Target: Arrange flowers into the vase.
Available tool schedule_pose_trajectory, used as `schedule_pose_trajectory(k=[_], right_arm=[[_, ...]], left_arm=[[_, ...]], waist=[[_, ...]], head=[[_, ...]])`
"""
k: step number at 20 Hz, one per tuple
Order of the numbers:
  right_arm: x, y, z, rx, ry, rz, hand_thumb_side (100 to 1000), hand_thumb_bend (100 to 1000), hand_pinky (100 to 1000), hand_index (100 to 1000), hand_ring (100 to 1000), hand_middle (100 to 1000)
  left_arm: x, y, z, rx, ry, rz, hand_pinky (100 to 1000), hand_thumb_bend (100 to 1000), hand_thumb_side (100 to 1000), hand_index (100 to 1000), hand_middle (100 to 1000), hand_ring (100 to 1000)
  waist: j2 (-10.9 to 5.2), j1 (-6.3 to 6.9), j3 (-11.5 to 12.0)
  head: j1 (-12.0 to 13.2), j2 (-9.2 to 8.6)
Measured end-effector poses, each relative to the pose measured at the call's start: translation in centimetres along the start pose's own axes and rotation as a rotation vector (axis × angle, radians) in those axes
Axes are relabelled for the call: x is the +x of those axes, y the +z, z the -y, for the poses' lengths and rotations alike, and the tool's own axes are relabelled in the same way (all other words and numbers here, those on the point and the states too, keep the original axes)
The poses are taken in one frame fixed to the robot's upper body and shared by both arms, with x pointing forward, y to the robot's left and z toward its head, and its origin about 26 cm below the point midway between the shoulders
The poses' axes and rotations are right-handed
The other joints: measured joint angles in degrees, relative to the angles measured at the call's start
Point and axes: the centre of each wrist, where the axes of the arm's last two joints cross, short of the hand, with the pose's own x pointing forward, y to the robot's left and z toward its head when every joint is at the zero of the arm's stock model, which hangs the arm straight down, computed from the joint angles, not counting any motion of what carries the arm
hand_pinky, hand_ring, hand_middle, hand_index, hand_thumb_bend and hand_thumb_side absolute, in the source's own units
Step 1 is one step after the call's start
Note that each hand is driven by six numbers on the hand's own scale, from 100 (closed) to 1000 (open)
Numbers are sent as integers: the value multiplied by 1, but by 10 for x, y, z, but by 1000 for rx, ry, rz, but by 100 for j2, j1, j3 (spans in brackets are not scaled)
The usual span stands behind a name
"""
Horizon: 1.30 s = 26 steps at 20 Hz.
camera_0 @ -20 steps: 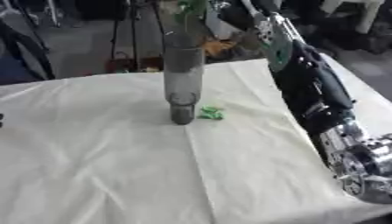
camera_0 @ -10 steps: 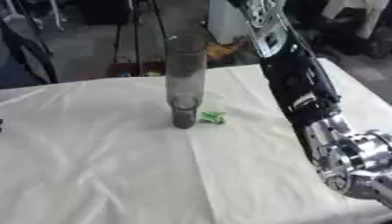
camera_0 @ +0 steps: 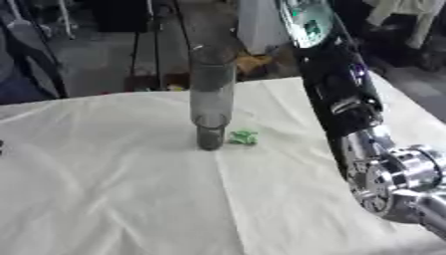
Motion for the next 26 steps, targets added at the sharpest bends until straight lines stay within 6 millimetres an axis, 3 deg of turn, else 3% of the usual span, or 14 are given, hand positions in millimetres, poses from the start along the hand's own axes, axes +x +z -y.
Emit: schedule_pose_trajectory(k=[14, 26], right_arm=[[16, 0, -15, -24, -110, -25, 1000, 100, 100, 110, 100, 100], [35, 11, -50, -2, -218, -12, 1000, 100, 100, 110, 100, 100]], left_arm=[[0, -1, 3, -3, 9, 2, 760, 729, 957, 787, 737, 741], [0, -3, 5, -10, 23, 8, 760, 730, 956, 787, 736, 739]], waist=[[-8, 27, 69], [-10, 66, 164]], head=[[-85, -2], [-159, -22]])
